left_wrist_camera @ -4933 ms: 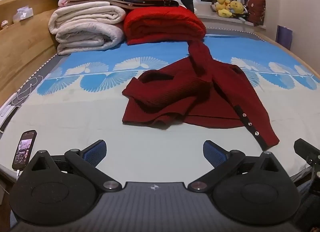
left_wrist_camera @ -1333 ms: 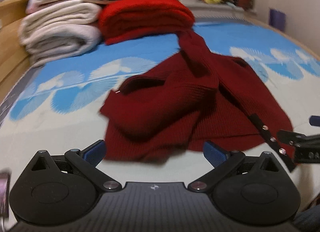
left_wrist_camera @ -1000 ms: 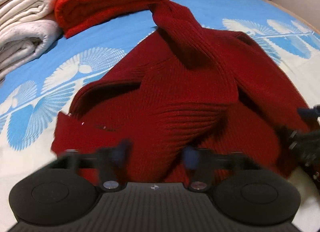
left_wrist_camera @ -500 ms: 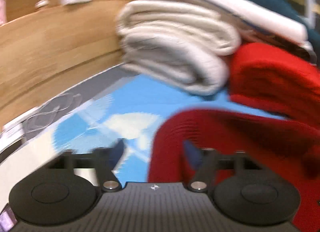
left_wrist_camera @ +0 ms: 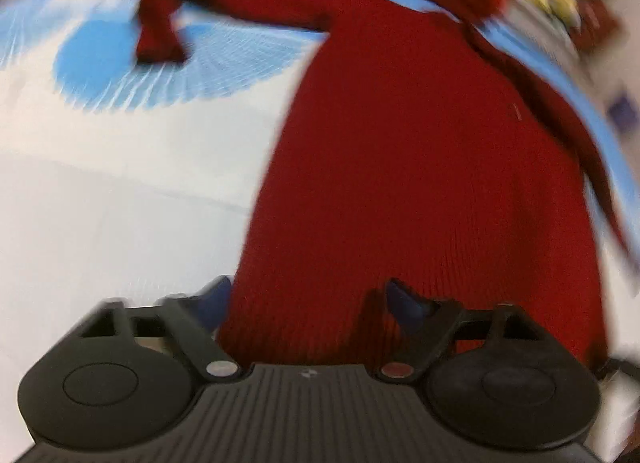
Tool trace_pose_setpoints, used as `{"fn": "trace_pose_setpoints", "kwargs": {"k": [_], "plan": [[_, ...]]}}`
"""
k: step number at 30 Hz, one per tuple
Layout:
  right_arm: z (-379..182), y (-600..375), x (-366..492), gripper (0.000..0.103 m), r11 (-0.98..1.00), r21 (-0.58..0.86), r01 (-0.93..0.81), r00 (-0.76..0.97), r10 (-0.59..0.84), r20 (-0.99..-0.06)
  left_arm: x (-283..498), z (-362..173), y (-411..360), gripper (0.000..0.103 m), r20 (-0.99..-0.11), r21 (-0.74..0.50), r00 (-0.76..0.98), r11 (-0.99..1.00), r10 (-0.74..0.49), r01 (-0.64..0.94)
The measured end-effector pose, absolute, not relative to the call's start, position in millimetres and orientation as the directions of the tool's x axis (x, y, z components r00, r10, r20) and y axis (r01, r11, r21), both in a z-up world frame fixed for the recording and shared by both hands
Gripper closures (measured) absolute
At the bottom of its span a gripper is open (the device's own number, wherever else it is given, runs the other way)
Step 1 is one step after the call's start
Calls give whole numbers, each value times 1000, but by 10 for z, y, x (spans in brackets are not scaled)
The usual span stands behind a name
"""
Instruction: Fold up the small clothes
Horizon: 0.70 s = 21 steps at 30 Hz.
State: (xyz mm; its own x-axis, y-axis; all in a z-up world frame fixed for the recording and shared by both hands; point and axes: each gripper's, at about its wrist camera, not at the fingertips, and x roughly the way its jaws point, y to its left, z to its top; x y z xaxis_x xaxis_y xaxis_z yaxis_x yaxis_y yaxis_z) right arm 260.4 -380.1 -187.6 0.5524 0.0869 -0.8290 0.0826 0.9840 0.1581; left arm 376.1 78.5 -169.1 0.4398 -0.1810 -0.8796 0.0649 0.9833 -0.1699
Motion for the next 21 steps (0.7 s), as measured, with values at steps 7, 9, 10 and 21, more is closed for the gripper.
{"fn": "trace_pose_setpoints", "kwargs": {"k": [7,9,10,21], "plan": [[-1504,-3882,2247,85,951,222,215,600,51,-799,3436,-1288,800,85,-850,-130,505,988,-151,78],[-1404,-3987,2044,85,933,266,242,624,60,-779,3267,-1193,926,86,-849,-138,503,987,-158,77],[-1368,-4029,1922,85,926,284,248,635,66,-770,3174,-1156,974,86,-852,-141,499,987,-161,77],[-1625,-4182,1077,85,938,251,241,540,85,-837,1883,-1426,1036,86,-899,-125,406,986,-161,114]]}}
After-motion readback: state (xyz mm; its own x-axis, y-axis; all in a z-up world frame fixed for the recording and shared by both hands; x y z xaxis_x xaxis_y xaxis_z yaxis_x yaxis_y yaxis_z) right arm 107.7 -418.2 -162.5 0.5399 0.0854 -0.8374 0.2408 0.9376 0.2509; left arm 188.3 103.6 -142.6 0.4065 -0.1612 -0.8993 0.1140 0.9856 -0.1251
